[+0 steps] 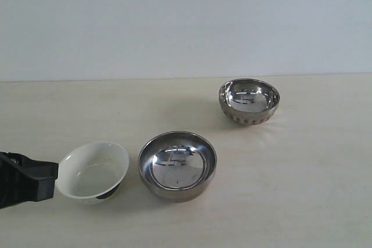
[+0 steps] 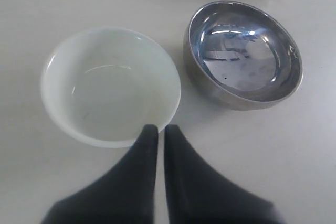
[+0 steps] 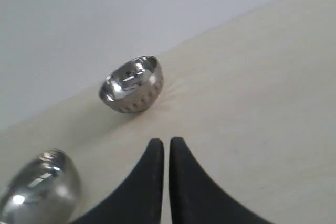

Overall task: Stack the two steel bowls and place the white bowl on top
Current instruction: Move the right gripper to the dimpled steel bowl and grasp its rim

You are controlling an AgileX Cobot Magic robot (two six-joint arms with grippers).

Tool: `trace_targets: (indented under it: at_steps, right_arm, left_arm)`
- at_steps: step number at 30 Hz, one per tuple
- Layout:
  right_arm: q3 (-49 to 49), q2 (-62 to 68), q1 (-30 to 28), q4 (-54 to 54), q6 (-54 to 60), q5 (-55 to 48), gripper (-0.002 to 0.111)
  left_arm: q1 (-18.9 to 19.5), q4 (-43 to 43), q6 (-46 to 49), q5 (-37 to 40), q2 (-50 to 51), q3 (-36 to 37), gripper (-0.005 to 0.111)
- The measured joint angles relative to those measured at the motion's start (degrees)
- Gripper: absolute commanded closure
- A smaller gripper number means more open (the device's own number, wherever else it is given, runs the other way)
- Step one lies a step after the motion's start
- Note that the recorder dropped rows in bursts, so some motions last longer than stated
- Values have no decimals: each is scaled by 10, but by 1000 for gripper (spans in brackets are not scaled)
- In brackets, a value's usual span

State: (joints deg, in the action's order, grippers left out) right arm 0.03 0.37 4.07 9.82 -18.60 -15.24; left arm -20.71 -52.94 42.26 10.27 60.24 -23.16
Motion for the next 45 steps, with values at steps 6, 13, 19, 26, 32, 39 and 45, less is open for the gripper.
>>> trace_targets:
  at_steps: [6,13,19,26,32,39,45]
  right_arm:
    - [0,0,0,75,-108,52,108]
    - [0,0,0,107,-146,309,108]
    - [-82,21,0,13,-155,330,108]
    - [-324,318,0,-42,-68,185,108]
    - [-542,593,0,-45,80,-39,108]
    - [-709,772,0,-46,125,-189,105]
    - [-790,898,0,-17,128,-216,68]
  left_arm:
    - [0,-12,0,0,0,0,103]
    - [0,-28,8,0,0,0,103]
    - [0,-32,18,9,0,0,103]
    - [0,-32,19,9,0,0,103]
    - [0,-34,20,14,0,2,103]
    - [0,-34,20,15,0,2,103]
    - [0,-34,23,11,0,3,103]
